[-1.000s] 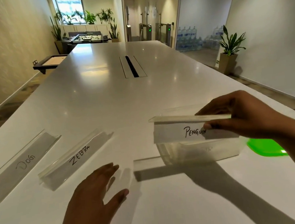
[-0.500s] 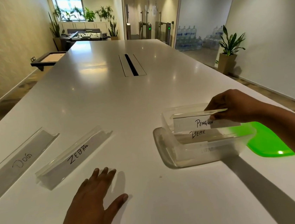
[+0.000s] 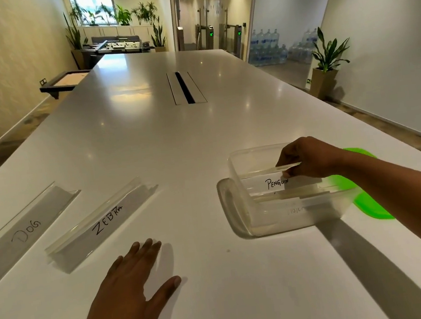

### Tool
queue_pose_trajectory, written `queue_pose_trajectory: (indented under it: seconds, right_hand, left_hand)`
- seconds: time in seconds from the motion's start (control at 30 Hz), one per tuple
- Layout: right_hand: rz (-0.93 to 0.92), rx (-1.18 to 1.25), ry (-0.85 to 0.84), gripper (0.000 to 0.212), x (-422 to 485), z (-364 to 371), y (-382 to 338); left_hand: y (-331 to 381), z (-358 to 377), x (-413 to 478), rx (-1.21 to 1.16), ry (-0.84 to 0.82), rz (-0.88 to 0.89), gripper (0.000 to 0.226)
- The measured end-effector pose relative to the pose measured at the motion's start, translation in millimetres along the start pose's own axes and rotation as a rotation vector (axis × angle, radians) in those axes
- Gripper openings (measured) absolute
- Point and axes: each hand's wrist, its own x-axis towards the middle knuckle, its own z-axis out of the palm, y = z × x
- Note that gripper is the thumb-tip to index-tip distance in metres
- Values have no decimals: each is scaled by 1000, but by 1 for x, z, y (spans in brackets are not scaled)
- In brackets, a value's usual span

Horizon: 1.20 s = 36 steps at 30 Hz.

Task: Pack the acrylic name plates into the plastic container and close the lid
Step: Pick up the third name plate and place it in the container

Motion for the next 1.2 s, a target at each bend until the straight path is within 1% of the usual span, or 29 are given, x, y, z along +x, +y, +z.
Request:
queue_pose_trajectory:
  seconds: [0.2, 0.43, 0.63, 0.73, 0.9, 0.97, 1.07, 1.1, 1.2]
  right_hand:
    - [-2, -27, -14, 20, 6, 11, 3]
    - [18, 21, -44, 21, 10, 13, 10]
    - [33, 23, -53, 28, 11, 12, 13]
    - [27, 42, -17, 31, 11, 12, 16]
    - [-16, 34, 120, 28, 2, 4, 6]
    - [-71, 47, 229, 29, -7, -1, -10]
    - [-173, 179, 421, 39, -30, -2, -46]
    - [-208, 207, 484, 38, -38, 0, -60]
    - [-353, 242, 639, 25, -65, 14, -98]
  left_hand:
    - [3, -1, -1, 9, 11, -11, 89]
    - [4, -1, -1, 16, 6, -13, 90]
    - [3, -1, -1, 1, 0, -7, 88]
    - [3, -2, -1, 2, -1, -3, 87]
    - [4, -3, 0, 6, 1, -5, 89]
    - [4, -3, 0, 5, -2, -5, 88]
    - [4, -2, -1, 12, -5, -4, 87]
    - [4, -2, -2, 12, -6, -6, 86]
    - [4, -1, -3, -6, -8, -16, 86]
